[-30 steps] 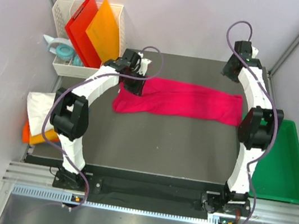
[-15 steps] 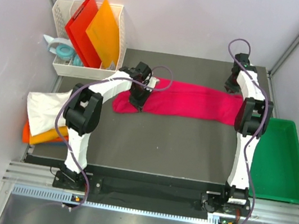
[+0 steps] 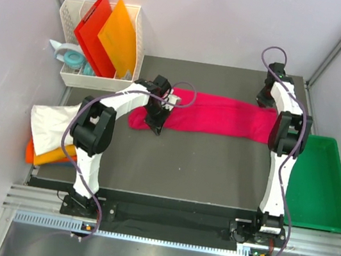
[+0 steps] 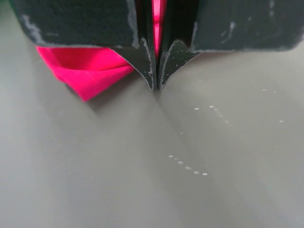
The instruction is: Fold and stack the t-shirts
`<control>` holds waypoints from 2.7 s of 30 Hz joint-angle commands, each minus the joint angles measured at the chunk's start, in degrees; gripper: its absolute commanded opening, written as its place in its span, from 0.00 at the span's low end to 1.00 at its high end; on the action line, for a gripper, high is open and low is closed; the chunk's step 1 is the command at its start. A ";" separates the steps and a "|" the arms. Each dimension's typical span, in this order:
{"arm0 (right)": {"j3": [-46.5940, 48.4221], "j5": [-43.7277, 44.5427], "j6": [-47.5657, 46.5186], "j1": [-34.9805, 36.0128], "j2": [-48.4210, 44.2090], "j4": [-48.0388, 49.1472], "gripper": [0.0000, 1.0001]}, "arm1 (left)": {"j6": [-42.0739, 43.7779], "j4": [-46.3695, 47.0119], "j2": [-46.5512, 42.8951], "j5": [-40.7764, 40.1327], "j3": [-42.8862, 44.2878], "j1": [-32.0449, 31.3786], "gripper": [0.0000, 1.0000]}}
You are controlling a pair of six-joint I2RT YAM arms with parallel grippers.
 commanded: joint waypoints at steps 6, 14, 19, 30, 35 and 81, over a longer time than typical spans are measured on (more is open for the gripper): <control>-7.12 -2.82 1.33 -1.07 -3.10 -2.00 0.00 | -1.51 -1.76 5.42 -4.83 -1.72 0.05 0.00; -19.60 -4.49 -0.42 0.16 -13.45 -2.53 0.00 | -3.27 -0.61 15.07 -15.31 6.35 0.93 0.00; -29.10 -5.28 -0.69 4.37 -18.57 -3.05 0.00 | -5.11 -5.18 22.21 -21.10 19.54 1.81 0.00; -56.67 -9.06 1.33 13.77 -34.56 2.65 0.00 | -2.13 -7.38 32.84 -25.41 39.49 1.99 0.00; -67.75 -10.46 4.40 18.78 -40.98 5.81 0.00 | -0.72 -7.74 36.01 -25.59 45.83 1.72 0.00; -28.69 3.95 3.79 24.78 -35.05 -5.51 0.00 | 6.22 -0.78 0.78 -16.10 18.19 4.54 0.03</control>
